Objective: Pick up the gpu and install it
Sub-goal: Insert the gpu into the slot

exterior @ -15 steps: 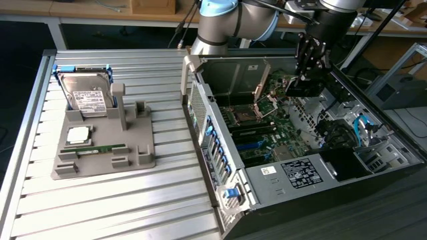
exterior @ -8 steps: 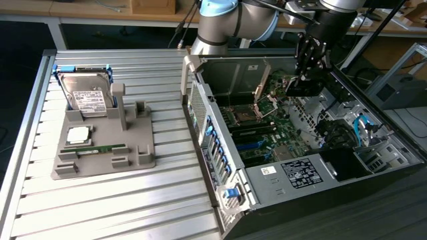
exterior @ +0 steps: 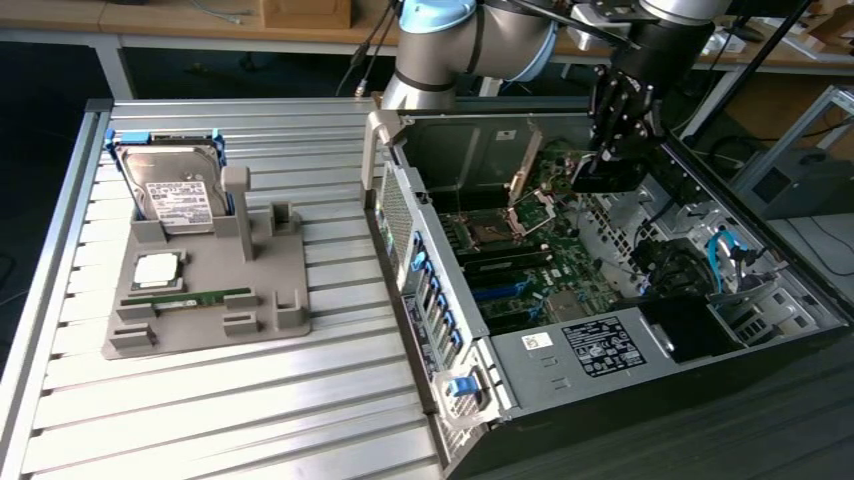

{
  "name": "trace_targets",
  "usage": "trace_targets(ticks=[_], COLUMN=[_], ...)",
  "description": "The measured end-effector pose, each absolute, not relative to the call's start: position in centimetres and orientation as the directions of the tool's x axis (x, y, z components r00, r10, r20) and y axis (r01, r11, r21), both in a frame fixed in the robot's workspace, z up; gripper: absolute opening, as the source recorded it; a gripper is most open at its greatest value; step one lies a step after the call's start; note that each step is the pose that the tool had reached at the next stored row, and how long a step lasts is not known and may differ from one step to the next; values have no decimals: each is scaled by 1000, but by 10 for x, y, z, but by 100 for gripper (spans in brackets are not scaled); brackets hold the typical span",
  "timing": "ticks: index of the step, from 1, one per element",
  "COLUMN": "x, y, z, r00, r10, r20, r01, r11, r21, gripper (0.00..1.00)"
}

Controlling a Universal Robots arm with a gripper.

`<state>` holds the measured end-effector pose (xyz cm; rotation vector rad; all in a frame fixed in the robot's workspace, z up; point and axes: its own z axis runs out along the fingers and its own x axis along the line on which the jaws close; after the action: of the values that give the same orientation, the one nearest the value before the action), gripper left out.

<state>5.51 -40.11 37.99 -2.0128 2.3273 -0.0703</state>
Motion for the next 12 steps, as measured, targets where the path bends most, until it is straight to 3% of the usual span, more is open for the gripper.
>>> trace_targets(ticks=[4, 6, 8, 12], x=[55, 55, 55, 54], y=[-401, -401, -401, -402], z=[380, 380, 379, 372], r00=[-6, -4, -6, -5], r10=[-1000, -1000, -1000, -1000], r20=[-18, -19, -18, -18], r01=[-997, -998, -1000, -1000], r11=[8, 6, 6, 6], r21=[-76, -67, -26, -26], gripper=[27, 27, 27, 27])
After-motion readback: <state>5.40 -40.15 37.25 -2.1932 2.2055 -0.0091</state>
